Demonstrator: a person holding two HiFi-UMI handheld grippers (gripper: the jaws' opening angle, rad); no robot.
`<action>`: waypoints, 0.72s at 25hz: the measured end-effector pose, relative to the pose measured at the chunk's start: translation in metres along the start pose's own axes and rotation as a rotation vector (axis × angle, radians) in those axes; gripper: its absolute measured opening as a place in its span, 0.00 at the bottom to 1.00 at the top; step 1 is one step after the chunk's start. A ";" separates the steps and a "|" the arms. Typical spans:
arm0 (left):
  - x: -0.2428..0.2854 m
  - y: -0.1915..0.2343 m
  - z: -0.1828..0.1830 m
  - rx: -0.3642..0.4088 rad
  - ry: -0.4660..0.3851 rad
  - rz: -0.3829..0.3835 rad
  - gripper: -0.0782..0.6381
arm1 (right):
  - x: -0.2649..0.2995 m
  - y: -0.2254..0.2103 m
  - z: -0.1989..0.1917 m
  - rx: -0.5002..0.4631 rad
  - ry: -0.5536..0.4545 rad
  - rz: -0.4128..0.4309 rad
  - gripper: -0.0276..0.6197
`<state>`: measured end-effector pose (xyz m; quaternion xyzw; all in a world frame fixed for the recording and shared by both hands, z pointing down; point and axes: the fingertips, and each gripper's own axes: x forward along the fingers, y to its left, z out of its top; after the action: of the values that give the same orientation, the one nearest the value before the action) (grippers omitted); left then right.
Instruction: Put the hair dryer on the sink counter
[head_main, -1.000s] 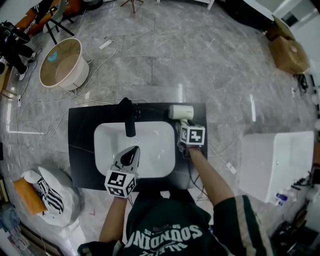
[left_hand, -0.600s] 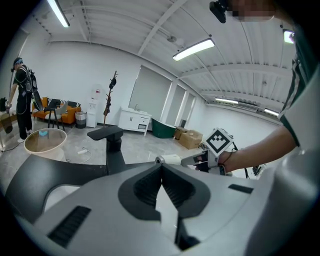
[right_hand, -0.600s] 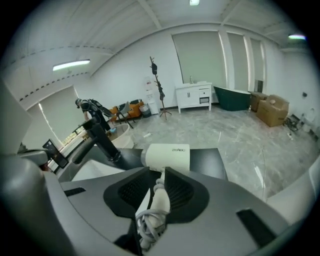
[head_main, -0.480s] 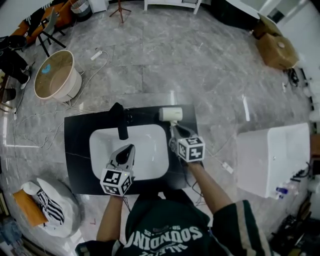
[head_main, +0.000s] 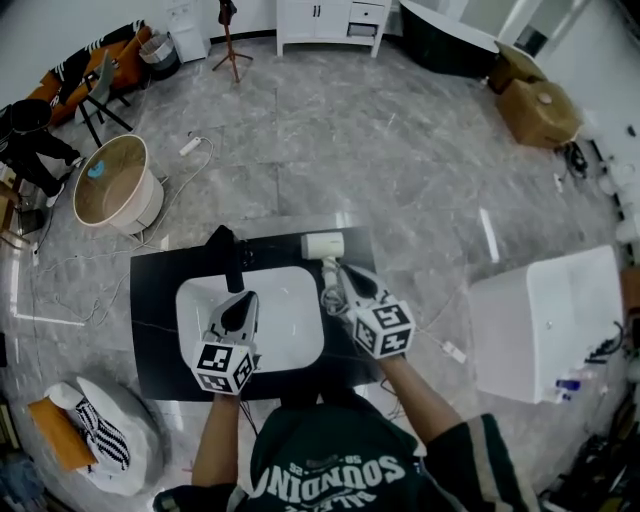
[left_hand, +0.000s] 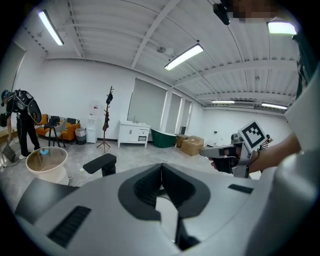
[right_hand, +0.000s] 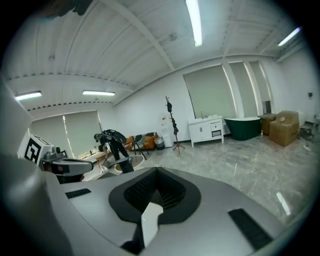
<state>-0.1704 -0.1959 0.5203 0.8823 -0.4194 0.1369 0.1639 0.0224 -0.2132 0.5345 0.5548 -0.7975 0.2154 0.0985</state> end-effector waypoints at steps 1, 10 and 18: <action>-0.001 -0.003 0.006 0.007 -0.011 0.003 0.11 | -0.006 0.000 0.006 -0.006 -0.019 0.002 0.05; -0.005 -0.021 0.039 0.044 -0.084 0.021 0.11 | -0.039 0.004 0.042 -0.072 -0.125 0.024 0.04; -0.012 -0.026 0.034 0.033 -0.089 0.037 0.11 | -0.044 0.009 0.033 -0.081 -0.142 0.051 0.04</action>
<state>-0.1536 -0.1855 0.4800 0.8823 -0.4400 0.1074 0.1278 0.0323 -0.1885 0.4858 0.5437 -0.8245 0.1456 0.0583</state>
